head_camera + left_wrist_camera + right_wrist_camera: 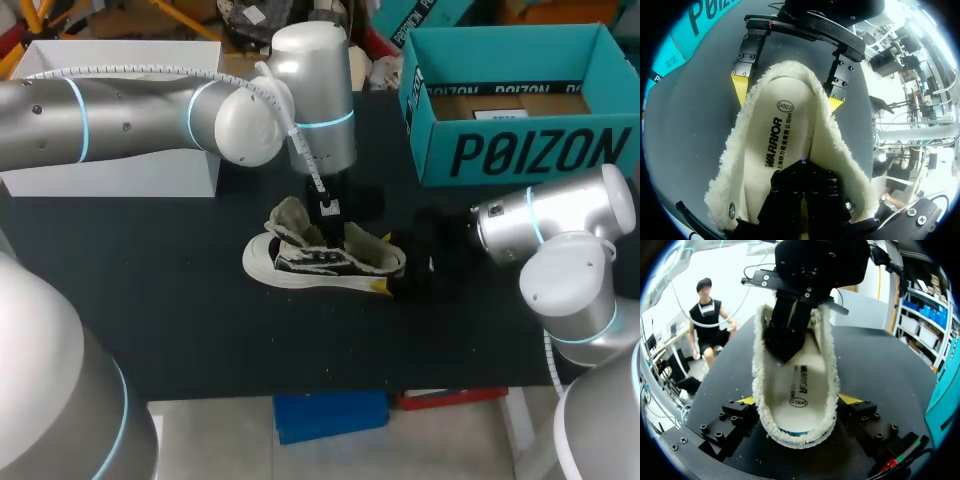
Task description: Take the shoe out of the shoebox, open the shoe tongue, remove and reinsert the insole, then place the shoe into the shoebox
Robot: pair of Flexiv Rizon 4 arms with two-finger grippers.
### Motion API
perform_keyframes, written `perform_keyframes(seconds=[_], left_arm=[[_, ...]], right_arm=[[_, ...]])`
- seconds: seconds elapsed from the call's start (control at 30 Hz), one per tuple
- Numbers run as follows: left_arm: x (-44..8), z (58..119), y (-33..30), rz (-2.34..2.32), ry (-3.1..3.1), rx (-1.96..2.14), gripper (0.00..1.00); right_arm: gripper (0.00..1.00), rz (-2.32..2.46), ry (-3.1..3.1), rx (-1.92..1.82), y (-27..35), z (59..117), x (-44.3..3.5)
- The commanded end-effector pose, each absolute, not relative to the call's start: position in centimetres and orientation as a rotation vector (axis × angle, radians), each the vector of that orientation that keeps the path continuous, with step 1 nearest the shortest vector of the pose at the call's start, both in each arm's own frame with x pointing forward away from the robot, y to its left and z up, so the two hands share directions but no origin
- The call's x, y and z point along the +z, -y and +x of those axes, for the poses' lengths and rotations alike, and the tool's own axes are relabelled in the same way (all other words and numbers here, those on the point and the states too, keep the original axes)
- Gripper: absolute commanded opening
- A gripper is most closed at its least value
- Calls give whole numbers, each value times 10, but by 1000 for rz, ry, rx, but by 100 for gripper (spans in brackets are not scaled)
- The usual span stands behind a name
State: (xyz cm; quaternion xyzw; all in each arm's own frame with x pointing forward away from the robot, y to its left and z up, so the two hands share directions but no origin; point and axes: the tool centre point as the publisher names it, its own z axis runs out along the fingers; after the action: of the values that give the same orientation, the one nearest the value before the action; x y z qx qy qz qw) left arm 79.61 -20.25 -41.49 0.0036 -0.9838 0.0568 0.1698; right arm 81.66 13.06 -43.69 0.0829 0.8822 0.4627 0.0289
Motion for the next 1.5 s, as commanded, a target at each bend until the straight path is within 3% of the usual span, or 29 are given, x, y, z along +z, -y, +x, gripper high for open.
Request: perform_keyframes(seconds=[0.03, 0.4, 0.43, 0.47, 0.5, 0.9, 1.23, 1.5], left_arm=[[-423, 789, 207, 20, 2805, 146, 0], [-432, 787, 207, 49, 2843, 123, 0], [-432, 787, 207, 57, 2857, 127, 13], [-431, 787, 207, 56, 2870, 124, 36], [-431, 787, 208, 53, 2883, 123, 43], [-438, 800, 209, 130, 3159, 67, 25], [-455, 810, 203, 132, 3402, -13, 38], [-474, 823, 195, 165, 3531, -64, 35]], right_arm=[[0, 259, -2722, 1426, -132, 818, -441], [0, 259, -2722, 1426, -132, 818, -441], [0, 259, -2722, 1426, -132, 818, -441], [0, 259, -2722, 1426, -132, 818, -441], [0, 259, -2722, 1426, -132, 818, -441], [0, 259, -2722, 1426, -132, 818, -441], [0, 259, -2722, 1426, -132, 818, -441], [0, 259, -2722, 1426, -132, 818, -441]])
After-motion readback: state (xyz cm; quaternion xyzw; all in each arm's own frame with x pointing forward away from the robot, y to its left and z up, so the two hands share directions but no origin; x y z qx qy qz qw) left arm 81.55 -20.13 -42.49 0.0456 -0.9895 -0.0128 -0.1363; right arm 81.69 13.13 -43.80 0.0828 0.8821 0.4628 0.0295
